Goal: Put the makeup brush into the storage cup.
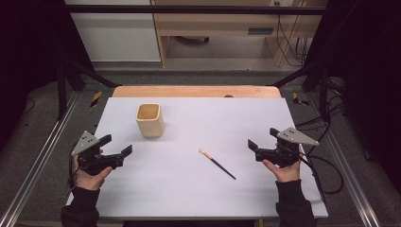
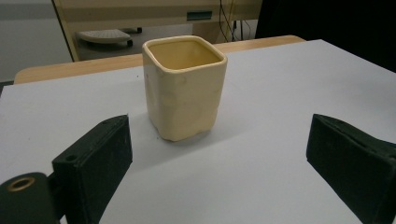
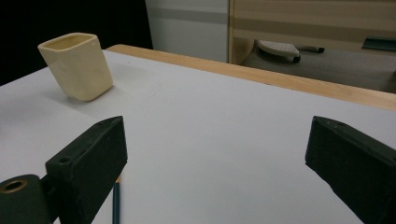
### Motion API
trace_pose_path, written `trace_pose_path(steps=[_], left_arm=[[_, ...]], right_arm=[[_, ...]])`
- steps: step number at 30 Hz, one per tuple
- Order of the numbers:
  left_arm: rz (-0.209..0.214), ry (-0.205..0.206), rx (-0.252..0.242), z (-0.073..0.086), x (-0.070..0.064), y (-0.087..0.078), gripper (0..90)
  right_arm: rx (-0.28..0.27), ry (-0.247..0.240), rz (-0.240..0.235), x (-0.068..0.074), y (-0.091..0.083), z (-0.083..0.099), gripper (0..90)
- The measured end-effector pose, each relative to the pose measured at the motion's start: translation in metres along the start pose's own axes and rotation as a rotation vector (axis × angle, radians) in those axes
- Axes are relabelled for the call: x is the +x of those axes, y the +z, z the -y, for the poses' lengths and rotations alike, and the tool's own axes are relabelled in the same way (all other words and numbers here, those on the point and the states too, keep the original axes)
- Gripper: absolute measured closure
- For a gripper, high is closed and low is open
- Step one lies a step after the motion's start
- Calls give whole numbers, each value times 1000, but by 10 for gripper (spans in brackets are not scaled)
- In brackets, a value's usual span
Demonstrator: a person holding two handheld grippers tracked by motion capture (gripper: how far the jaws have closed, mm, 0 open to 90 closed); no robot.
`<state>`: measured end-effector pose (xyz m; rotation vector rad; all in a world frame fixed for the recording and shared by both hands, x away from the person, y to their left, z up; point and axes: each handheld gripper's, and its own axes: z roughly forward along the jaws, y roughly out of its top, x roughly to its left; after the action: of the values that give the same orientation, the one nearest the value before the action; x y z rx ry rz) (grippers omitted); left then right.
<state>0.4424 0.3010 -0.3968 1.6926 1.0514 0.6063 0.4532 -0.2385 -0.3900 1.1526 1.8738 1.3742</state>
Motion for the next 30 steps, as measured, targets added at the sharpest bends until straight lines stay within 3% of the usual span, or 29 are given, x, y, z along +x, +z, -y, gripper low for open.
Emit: trace_pose_path(steps=[7, 19, 30], left_arm=[[1, -4, 19, 4, 1, 2, 63], [5, 2, 62, 12, -1, 10, 63], [6, 10, 82, 16, -3, 13, 63]], right_arm=[[33, -14, 12, 0, 1, 1, 58], [43, -22, 28, 3, -1, -4, 61], [71, -45, -2, 21, 3, -15, 76]])
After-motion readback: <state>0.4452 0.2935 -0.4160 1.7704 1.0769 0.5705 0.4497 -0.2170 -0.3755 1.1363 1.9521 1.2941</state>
